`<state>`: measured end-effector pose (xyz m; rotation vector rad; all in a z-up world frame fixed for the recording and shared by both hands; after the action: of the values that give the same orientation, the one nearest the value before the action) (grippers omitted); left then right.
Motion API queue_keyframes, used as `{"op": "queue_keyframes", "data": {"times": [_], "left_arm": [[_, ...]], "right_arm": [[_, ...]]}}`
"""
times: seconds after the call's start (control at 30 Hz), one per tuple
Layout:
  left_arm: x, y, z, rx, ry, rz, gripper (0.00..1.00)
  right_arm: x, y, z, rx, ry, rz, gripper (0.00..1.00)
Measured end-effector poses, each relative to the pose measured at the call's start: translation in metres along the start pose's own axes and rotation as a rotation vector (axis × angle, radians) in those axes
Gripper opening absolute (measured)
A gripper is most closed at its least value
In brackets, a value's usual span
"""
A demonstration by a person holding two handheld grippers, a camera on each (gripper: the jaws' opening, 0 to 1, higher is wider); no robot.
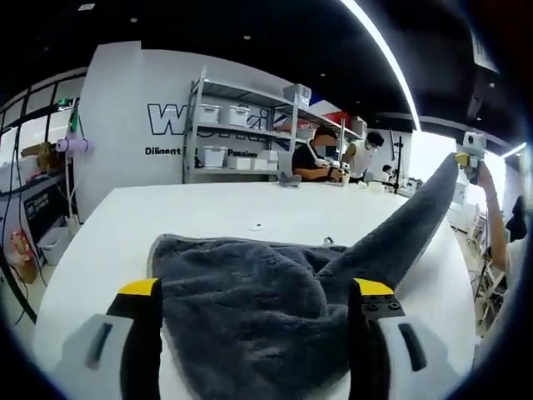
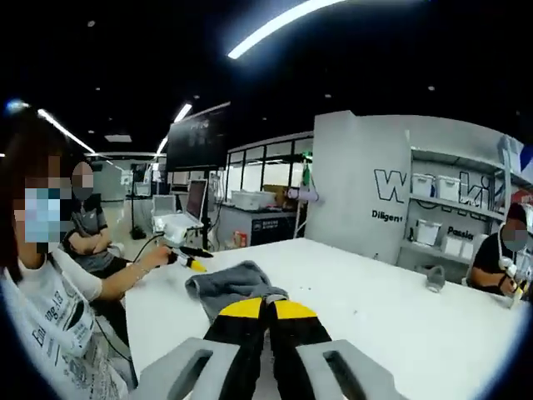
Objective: Fold the towel on the table until its edges align and the towel forms a compact rectangular stack.
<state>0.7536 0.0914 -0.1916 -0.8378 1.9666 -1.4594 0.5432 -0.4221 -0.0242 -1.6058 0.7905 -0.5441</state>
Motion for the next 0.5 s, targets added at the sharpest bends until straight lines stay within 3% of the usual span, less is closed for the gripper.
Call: {"op": "queue_keyframes", "data": {"times": [0.3,0.5], "left_arm": [[-0.004,0.006,0.003,-0.034,-0.017,0.004,0.97],[-0.005,0.009,0.004,-0.049,-0.022,0.002,0.97]], "right_arm": [[-0.003,0.074,-0.042,-0.181,-0.006,0.104,0.02],[-0.019,0.118,-0.049,-0.293,-0.021,0.139,0.02]]}}
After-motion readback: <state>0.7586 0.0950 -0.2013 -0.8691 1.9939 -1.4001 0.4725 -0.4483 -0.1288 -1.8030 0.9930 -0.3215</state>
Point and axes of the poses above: the point that each gripper's makers call its tool centre point, and the gripper's own axes: z roughly forward along the fingers, x roughly to its right, y roughly out of its underside, the point moved 7 cm from there along -z, roughly backward along the fingers, and after that the axes turned 9 degrees about z, right-handed, at the moved point
